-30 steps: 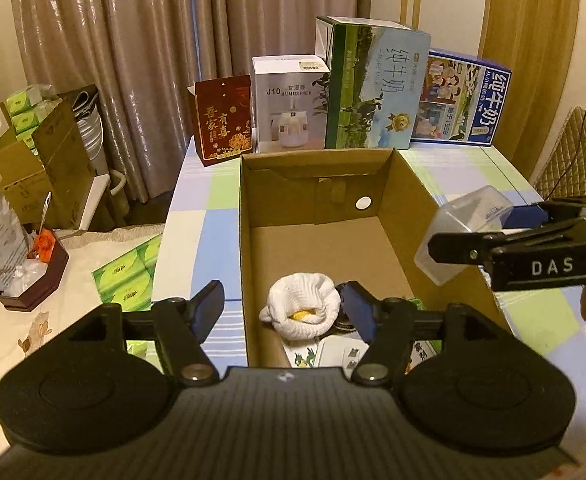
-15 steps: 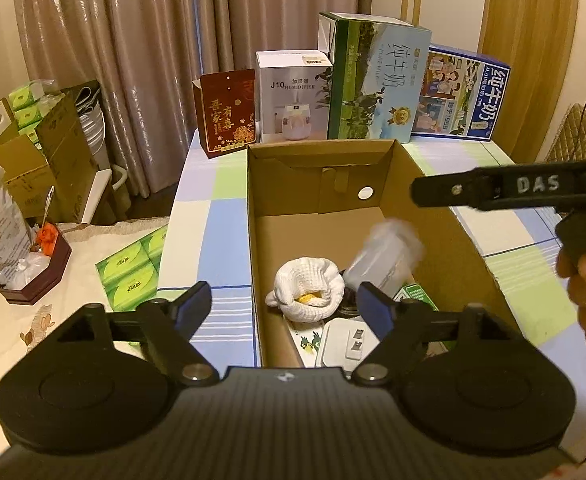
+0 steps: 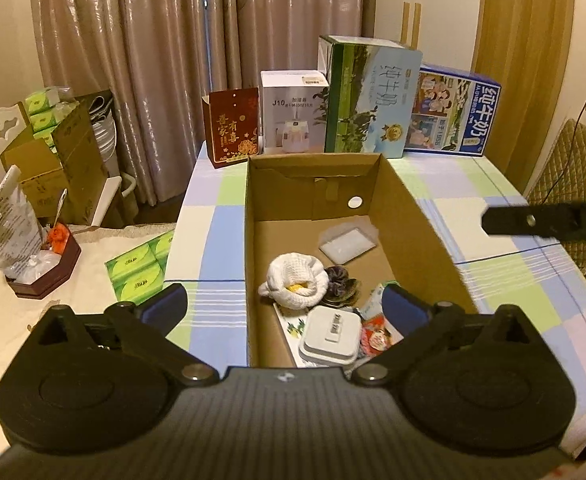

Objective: Organize objects

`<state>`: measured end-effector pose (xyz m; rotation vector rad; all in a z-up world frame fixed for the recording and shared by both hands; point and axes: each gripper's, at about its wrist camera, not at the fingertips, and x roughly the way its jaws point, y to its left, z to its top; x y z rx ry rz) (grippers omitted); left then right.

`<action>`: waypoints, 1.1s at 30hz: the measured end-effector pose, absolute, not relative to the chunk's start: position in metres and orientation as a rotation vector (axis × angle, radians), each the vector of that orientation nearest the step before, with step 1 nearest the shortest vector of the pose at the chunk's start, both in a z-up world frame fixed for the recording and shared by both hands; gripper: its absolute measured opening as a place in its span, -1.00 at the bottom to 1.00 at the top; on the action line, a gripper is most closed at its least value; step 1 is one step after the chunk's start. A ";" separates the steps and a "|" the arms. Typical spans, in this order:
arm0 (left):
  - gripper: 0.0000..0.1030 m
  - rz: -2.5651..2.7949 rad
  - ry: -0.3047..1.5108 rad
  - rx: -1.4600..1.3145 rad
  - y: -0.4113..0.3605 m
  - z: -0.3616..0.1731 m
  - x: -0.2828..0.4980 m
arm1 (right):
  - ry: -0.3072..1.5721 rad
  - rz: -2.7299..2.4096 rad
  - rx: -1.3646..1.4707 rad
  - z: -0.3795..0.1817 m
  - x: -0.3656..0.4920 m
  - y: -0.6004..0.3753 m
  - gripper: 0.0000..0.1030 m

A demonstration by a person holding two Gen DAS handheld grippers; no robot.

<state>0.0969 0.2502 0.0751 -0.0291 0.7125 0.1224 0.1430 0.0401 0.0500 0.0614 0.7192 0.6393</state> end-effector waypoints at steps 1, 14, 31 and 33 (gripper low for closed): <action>0.98 0.122 0.711 -0.029 0.247 0.077 0.092 | 0.719 0.634 0.052 0.051 0.136 0.037 0.96; 0.98 0.105 0.682 -0.058 0.203 0.100 0.029 | 0.709 0.621 -0.067 0.049 0.050 0.000 0.96; 0.98 0.092 0.738 -0.117 0.156 0.086 -0.036 | 0.809 0.573 -0.038 0.029 0.009 -0.046 0.96; 0.98 0.100 0.748 -0.110 0.152 0.082 -0.039 | 0.806 0.570 -0.040 0.029 0.007 -0.047 0.96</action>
